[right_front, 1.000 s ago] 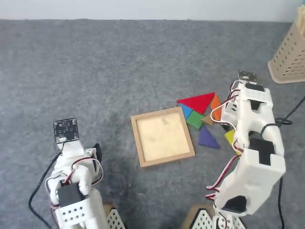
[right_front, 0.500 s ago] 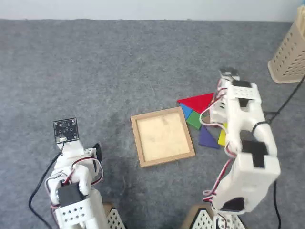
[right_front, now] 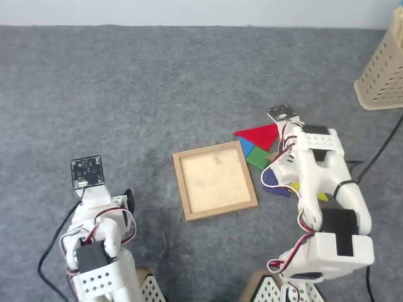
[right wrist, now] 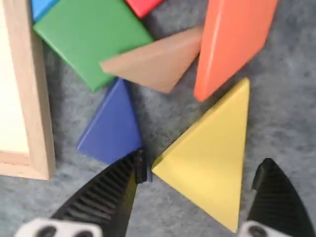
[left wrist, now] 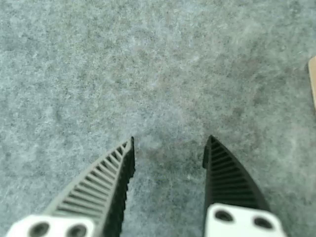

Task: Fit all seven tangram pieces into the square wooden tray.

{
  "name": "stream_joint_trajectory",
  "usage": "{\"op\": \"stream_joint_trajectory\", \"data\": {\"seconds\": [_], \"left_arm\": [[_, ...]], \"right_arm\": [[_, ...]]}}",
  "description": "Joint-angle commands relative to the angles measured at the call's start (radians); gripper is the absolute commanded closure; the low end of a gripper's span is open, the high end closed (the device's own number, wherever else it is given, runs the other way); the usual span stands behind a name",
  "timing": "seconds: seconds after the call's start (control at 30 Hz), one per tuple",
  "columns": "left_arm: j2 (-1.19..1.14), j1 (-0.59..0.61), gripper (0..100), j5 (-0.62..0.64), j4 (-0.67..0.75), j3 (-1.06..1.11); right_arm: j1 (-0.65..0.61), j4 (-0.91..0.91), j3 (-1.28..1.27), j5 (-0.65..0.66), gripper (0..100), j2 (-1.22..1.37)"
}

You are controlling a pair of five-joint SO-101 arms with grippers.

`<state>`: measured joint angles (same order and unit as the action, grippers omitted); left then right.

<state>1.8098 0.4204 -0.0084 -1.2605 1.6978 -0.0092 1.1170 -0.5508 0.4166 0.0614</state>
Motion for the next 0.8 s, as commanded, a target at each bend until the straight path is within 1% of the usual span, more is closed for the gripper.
{"op": "stream_joint_trajectory", "data": {"seconds": [0.0, 0.23, 0.37, 0.53, 0.67, 0.77], "left_arm": [[0.015, -0.002, 78, -0.005, -0.005, -0.013], [0.015, -0.002, 78, -0.005, -0.005, -0.013], [0.015, -0.002, 78, -0.005, -0.005, -0.013], [0.015, -0.002, 78, -0.005, -0.005, -0.013], [0.015, -0.002, 78, -0.005, -0.005, -0.013], [0.015, -0.002, 78, -0.005, -0.005, -0.013]], "right_arm": [[-0.008, -0.030, 0.005, 0.031, 65.6, -0.074], [-0.004, -0.031, 0.011, 0.084, 65.6, 0.030], [-0.002, -0.031, 0.011, 0.100, 65.6, 0.042], [-0.002, -0.038, 0.011, 0.107, 70.8, 0.041], [0.005, -0.019, 0.011, 0.209, 70.9, 0.028], [0.008, -0.015, 0.011, 0.235, 70.9, 0.012]]}}
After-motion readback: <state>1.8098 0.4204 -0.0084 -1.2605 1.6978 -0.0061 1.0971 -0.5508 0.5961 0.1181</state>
